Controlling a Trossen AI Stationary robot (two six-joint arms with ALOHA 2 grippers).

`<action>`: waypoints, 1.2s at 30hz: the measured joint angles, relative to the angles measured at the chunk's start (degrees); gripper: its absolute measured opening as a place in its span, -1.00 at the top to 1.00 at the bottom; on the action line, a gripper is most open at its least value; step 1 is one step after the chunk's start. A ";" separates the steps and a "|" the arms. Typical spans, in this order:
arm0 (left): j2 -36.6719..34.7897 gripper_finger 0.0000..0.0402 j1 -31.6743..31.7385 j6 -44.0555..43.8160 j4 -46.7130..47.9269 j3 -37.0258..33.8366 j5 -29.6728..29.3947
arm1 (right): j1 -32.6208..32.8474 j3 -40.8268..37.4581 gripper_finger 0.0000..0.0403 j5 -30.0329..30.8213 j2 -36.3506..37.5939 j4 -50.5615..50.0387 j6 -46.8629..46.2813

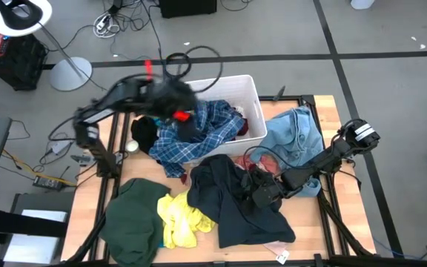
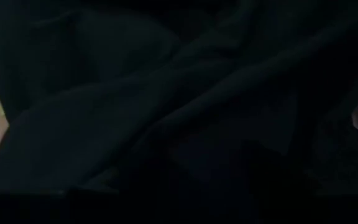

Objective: Sort clothes
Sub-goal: Put the blue checkered shirt into the white bin

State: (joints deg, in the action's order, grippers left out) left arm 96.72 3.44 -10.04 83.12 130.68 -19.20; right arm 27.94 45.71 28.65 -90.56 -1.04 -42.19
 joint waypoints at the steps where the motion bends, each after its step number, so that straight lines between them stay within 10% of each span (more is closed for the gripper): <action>1: -1.80 0.30 -1.81 -0.93 0.03 -0.88 -2.22 | 0.00 0.00 -0.13 -0.20 0.00 -0.32 -0.18; 11: -24.32 0.30 -19.65 -20.55 -1.94 -30.60 -17.36 | 0.44 0.00 -0.13 -0.40 0.00 -0.47 -0.23; 22: -44.65 0.30 -29.13 -36.59 -19.29 -72.23 -17.91 | 0.44 0.00 -0.13 -0.38 0.00 -0.13 -1.71; 36: -47.05 0.30 -29.98 -32.78 -30.35 -92.79 -24.68 | 0.44 0.00 -0.13 -0.29 0.00 -0.13 -1.87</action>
State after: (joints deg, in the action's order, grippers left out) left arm 49.67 -26.54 -42.82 52.77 37.89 -43.88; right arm 28.38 45.71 28.36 -90.56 -1.17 -44.06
